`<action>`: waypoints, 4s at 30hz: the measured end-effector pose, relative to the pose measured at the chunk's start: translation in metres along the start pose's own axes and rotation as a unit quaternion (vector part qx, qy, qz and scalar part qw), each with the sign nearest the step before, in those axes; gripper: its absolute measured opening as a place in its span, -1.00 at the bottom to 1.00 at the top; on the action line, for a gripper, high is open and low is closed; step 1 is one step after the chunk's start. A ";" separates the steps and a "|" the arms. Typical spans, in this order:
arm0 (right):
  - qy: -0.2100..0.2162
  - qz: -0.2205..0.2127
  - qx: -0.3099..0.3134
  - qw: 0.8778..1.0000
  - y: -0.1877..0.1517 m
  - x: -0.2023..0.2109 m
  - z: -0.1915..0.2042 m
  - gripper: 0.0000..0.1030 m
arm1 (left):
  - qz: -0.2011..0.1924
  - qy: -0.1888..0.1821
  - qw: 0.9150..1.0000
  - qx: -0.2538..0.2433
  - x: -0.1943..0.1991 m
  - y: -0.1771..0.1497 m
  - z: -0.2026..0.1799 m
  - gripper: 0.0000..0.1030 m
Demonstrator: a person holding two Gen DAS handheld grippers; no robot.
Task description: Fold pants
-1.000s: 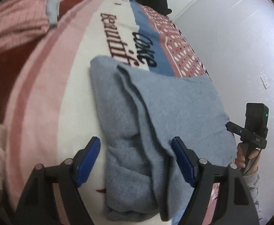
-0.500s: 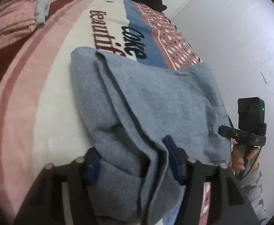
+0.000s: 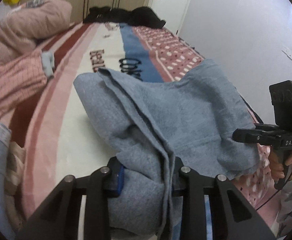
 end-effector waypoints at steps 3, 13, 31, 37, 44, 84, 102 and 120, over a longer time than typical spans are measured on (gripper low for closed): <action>-0.004 -0.011 0.004 1.000 -0.006 0.011 0.007 -0.06 | -0.018 0.005 1.000 -0.018 0.016 -0.001 -0.008 -0.48; -0.003 -0.047 0.016 0.999 -0.003 0.040 0.059 -0.06 | -0.083 0.010 0.996 -0.039 0.088 0.004 0.001 -0.49; 0.077 -0.013 0.097 0.992 0.031 -0.065 0.248 -0.07 | -0.109 0.074 0.990 0.059 0.214 -0.021 0.188 -0.51; 0.108 0.014 0.107 0.988 0.051 -0.124 0.298 -0.07 | -0.088 0.089 0.988 0.088 0.226 -0.023 0.248 -0.52; 0.123 0.039 0.082 0.988 0.063 -0.171 0.319 -0.07 | -0.067 0.072 0.988 0.121 0.224 -0.029 0.295 -0.52; 0.056 -0.046 0.198 0.978 0.061 -0.145 0.350 0.11 | -0.075 0.080 0.988 0.106 0.249 -0.043 0.308 -0.11; 0.035 0.043 0.205 0.977 0.029 -0.211 0.328 -0.06 | -0.010 0.099 0.982 0.163 0.181 -0.078 0.317 -0.12; -0.058 -0.115 0.211 0.969 -0.010 -0.045 0.269 0.45 | -0.207 0.132 0.969 0.019 0.237 -0.037 0.103 0.67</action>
Point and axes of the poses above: each gripper's, at about its wrist camera, not at the fingertips, and x roughly against the way its jaws point, z to its left, y to its top, the point moved 2 cm from there along -x, roughly the way its jaws point, and after that the axes turned 4 degrees about z, right-handed, at the moved point
